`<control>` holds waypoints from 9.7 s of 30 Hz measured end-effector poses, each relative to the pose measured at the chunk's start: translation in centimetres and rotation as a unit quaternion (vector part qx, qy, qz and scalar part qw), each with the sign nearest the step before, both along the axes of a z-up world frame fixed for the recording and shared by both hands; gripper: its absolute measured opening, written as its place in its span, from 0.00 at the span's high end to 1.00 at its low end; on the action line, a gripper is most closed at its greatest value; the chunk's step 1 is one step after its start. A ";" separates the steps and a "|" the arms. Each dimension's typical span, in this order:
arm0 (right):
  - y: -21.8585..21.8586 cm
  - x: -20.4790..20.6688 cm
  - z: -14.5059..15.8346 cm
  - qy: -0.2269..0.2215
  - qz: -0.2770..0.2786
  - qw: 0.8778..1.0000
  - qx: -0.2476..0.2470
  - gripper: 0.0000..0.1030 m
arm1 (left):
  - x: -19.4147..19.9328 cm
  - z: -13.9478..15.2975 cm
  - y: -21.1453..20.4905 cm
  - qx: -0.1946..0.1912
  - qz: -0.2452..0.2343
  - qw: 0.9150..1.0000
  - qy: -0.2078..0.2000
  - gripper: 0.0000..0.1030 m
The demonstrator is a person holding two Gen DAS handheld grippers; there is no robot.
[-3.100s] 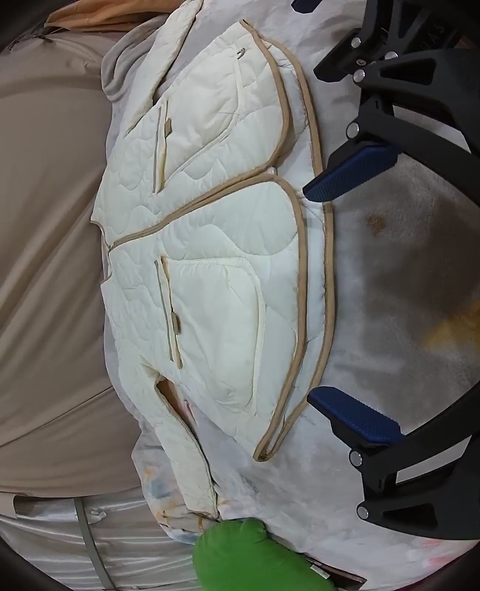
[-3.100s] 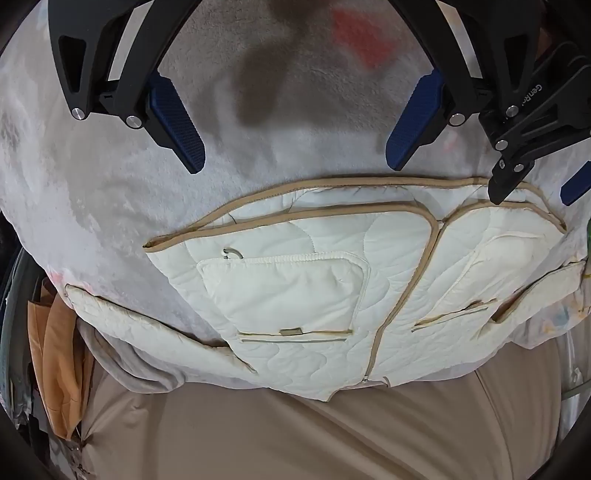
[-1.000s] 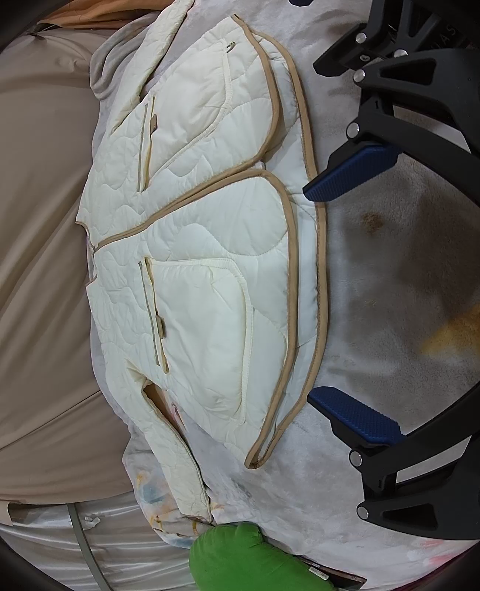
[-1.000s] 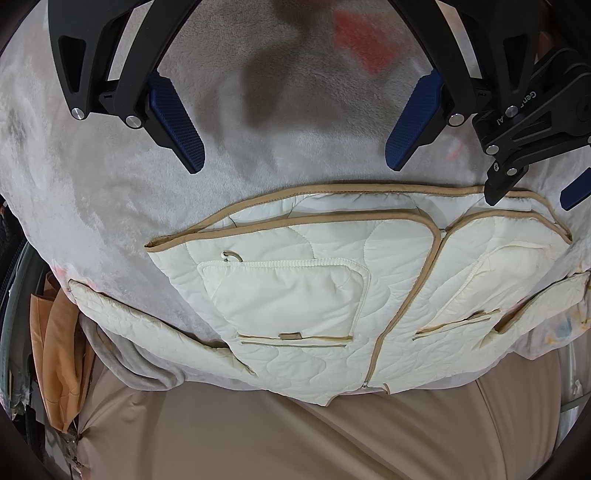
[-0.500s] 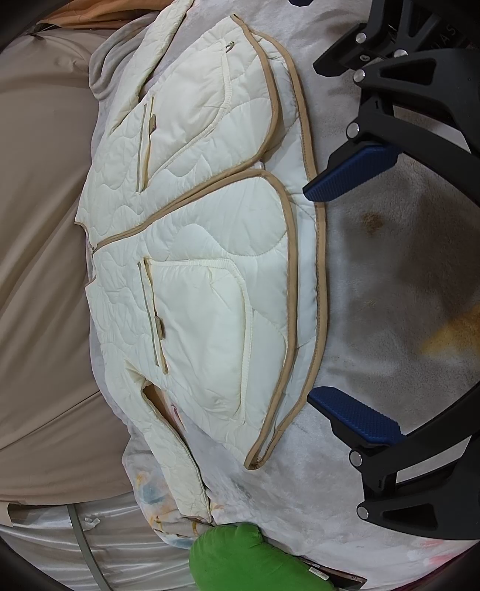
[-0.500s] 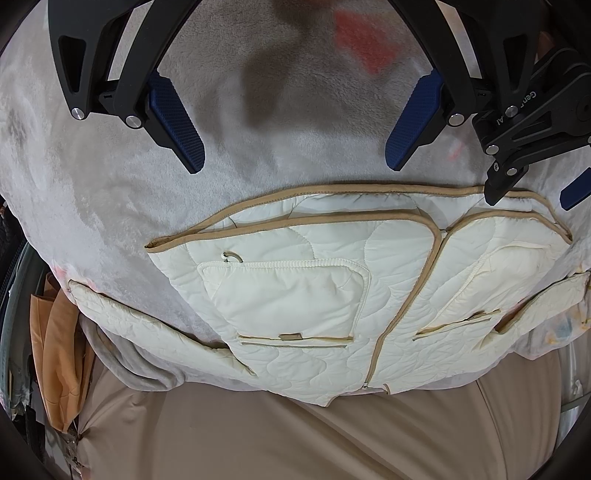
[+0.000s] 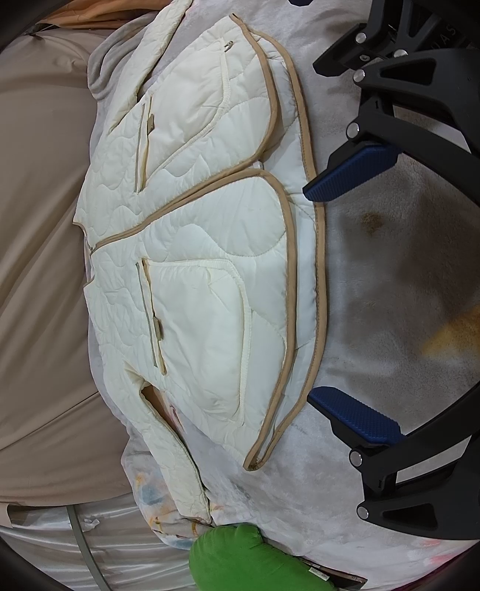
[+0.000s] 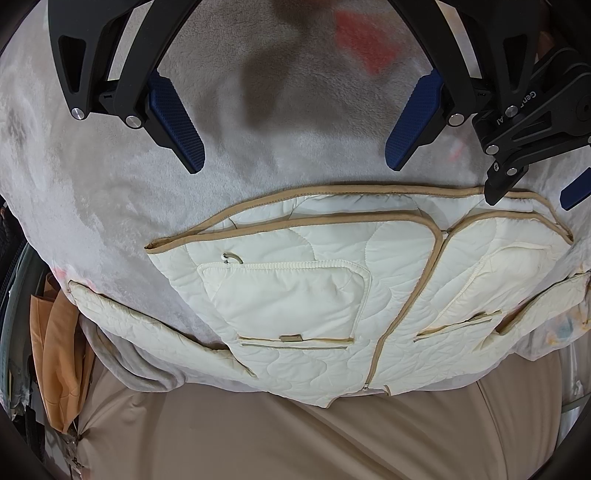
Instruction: Fold large clothes
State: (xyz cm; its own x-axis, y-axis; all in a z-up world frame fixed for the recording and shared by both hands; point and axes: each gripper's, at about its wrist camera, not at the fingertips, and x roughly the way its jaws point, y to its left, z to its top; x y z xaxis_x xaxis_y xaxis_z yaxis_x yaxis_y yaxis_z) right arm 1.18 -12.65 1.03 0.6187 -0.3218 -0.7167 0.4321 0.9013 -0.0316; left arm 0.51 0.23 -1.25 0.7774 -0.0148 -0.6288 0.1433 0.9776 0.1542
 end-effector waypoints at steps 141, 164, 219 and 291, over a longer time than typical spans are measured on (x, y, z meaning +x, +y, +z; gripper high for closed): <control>-20.7 25.1 1.9 -0.041 0.097 0.954 0.280 0.40 | 40.9 8.3 5.3 -0.174 -0.032 0.978 0.106 0.98; -24.8 23.7 5.0 -0.075 -0.029 0.988 0.128 0.99 | 40.3 3.7 2.4 -0.107 -0.051 0.990 0.075 0.93; -27.2 15.3 1.7 -0.002 0.055 0.988 0.145 0.52 | 31.5 7.6 9.2 -0.120 -0.051 0.987 0.097 0.14; -16.5 14.0 2.7 -0.059 0.133 0.974 0.172 0.69 | 26.3 17.2 -14.8 -0.180 -0.265 0.945 0.058 0.60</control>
